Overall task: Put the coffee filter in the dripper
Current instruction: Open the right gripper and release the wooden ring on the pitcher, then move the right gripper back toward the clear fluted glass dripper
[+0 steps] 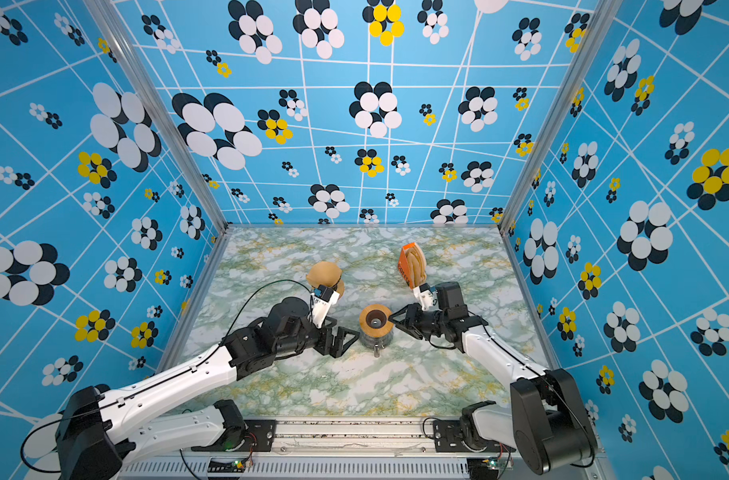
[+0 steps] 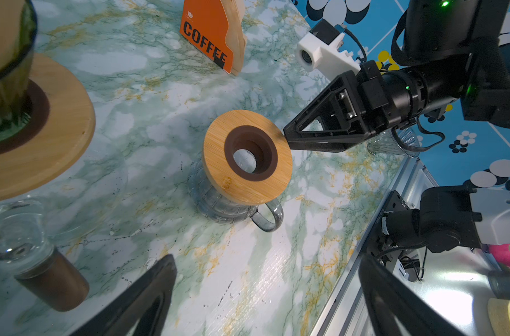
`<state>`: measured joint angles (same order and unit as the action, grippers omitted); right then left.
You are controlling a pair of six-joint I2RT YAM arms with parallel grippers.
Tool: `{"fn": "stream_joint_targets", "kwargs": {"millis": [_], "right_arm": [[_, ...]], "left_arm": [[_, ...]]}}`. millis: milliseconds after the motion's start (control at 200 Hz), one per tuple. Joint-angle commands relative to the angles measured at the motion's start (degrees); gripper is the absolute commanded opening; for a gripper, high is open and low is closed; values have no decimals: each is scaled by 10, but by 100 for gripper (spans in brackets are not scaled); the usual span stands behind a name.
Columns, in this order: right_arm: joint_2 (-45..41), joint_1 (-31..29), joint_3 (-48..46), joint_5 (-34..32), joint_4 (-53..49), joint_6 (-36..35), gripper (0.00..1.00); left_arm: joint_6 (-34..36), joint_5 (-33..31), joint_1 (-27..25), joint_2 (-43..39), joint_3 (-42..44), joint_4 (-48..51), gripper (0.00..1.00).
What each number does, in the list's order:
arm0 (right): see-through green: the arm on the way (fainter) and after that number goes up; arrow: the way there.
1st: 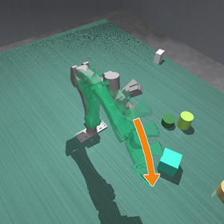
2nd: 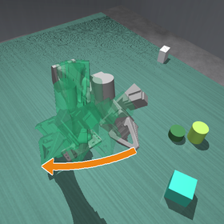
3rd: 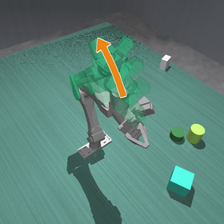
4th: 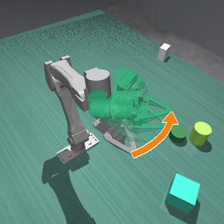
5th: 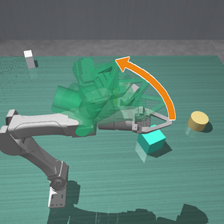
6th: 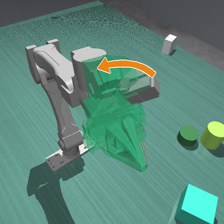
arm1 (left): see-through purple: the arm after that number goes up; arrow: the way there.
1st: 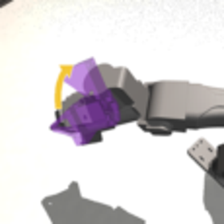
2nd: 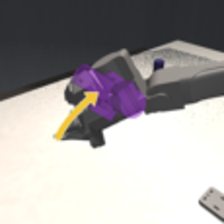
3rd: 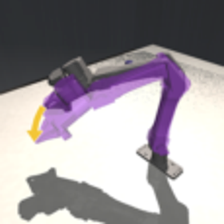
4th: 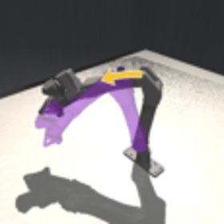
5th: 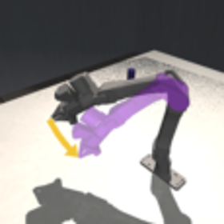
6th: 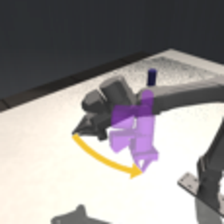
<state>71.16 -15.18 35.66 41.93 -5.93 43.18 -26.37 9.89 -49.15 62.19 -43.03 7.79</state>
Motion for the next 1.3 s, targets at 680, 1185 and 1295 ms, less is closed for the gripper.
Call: {"fn": "stream_joint_targets", "kwargs": {"millis": [680, 1185, 1295], "right_arm": [[-150, -17, 84, -312, -324, -145, 52], [-170, -17, 135, -517, -483, -118, 57], [-168, -16, 148, -551, -513, -121, 57]], "left_arm": [[-13, 54, 0, 34, -4, -81, 99], [1, 104, -13, 70, -28, -118, 99], [0, 108, -13, 78, -22, -137, 99]]}}
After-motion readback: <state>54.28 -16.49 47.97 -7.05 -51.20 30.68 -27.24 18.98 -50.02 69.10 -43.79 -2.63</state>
